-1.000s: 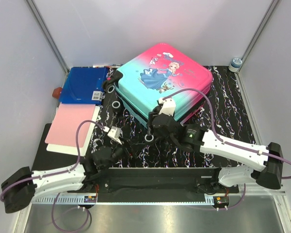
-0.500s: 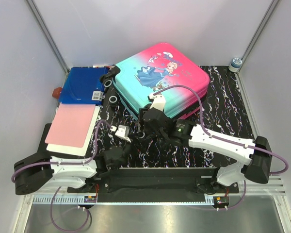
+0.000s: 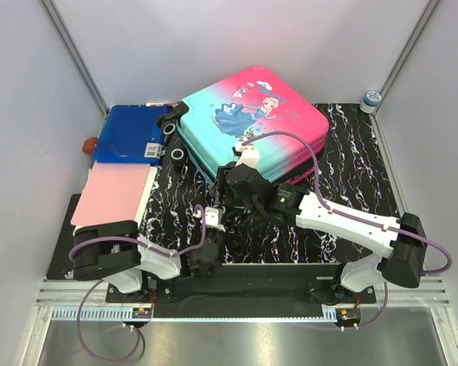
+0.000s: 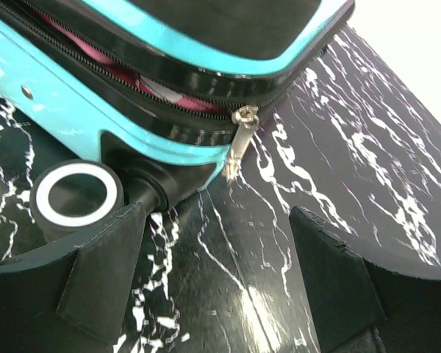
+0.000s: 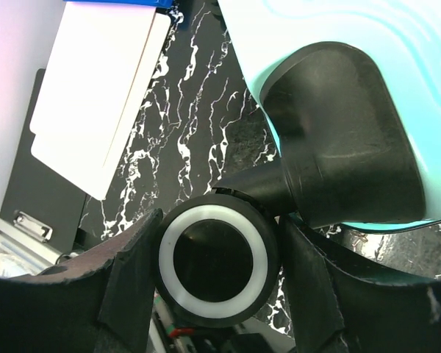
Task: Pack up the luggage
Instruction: Zip the luggage at the corner of the board.
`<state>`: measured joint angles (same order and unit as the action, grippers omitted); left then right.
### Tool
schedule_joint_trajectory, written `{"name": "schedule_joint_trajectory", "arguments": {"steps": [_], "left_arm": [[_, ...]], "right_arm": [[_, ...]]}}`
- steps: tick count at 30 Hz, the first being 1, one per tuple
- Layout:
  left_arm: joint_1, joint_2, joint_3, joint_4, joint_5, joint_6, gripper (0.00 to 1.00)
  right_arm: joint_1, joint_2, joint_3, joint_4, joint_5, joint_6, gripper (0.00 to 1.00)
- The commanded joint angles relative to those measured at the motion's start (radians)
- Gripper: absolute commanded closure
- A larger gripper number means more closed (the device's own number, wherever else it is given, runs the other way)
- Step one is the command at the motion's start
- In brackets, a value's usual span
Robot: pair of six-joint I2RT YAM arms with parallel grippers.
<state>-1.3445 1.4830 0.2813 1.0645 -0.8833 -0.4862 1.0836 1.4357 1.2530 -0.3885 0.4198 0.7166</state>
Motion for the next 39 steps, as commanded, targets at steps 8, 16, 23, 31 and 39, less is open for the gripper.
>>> {"name": "schedule_joint_trajectory", "arguments": {"steps": [8, 16, 23, 31, 39], "left_arm": [[-0.005, 0.138, 0.164, 0.176, -0.235, 0.073, 0.2], [0.007, 0.211, 0.19, 0.164, -0.236, 0.086, 0.24], [0.022, 0.253, 0.202, 0.204, -0.221, 0.104, 0.25], [0.053, 0.276, 0.216, 0.184, -0.194, 0.084, 0.3], [0.059, 0.307, 0.237, 0.241, -0.174, 0.13, 0.51]], "right_arm": [[-0.091, -0.063, 0.033, 0.327, -0.016, 0.187, 1.0], [-0.094, -0.07, 0.01, 0.344, -0.03, 0.196, 1.0], [-0.094, -0.075, -0.006, 0.362, -0.032, 0.198, 1.0], [-0.094, -0.089, -0.021, 0.372, -0.026, 0.201, 1.0], [-0.093, -0.1, -0.04, 0.379, -0.023, 0.207, 1.0]]}}
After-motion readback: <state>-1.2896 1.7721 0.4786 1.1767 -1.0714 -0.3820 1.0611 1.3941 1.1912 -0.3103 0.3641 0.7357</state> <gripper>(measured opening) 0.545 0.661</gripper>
